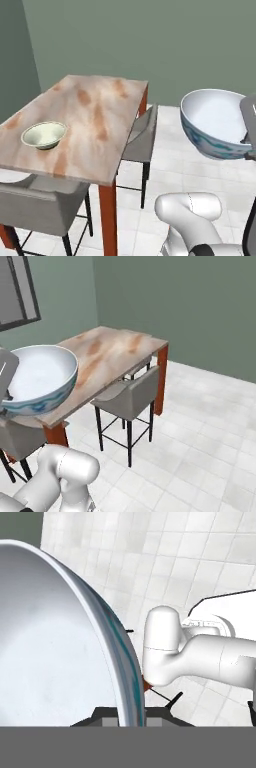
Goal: Pick up the bowls from the cabinet and place each bowl in front of a stool on the dining counter.
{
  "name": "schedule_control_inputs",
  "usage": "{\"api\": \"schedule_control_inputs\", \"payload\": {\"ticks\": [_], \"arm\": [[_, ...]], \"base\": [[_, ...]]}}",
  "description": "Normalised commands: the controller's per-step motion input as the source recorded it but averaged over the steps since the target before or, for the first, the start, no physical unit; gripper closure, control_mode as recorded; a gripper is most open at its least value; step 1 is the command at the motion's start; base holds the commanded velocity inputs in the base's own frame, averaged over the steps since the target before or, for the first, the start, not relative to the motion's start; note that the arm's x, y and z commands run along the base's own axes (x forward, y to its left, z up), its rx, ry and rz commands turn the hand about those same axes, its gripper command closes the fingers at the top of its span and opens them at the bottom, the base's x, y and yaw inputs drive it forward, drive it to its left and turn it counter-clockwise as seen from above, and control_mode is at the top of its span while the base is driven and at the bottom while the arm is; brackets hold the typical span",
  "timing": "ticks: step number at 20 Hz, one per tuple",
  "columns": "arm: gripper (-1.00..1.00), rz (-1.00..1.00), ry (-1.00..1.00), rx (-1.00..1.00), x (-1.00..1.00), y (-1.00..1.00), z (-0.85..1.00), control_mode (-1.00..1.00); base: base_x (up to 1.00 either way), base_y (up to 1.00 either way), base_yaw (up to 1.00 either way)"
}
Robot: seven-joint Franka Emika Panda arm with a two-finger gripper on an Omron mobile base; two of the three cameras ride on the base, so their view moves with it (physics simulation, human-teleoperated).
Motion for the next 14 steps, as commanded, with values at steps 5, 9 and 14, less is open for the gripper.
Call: {"api": "schedule_control_inputs", "payload": {"ticks": [5,9,14], "arm": [[1.00,0.00,0.00,0.00,0.00,0.00,0.00,1.00],[1.00,0.00,0.00,0.00,0.00,0.00,0.00,1.00],[1.00,0.00,0.00,0.00,0.00,0.00,0.00,1.00]], "base": [[0.73,-0.41,0.72],[0.57,-0.36,0.75],[0.42,-0.48,0.71]]}}
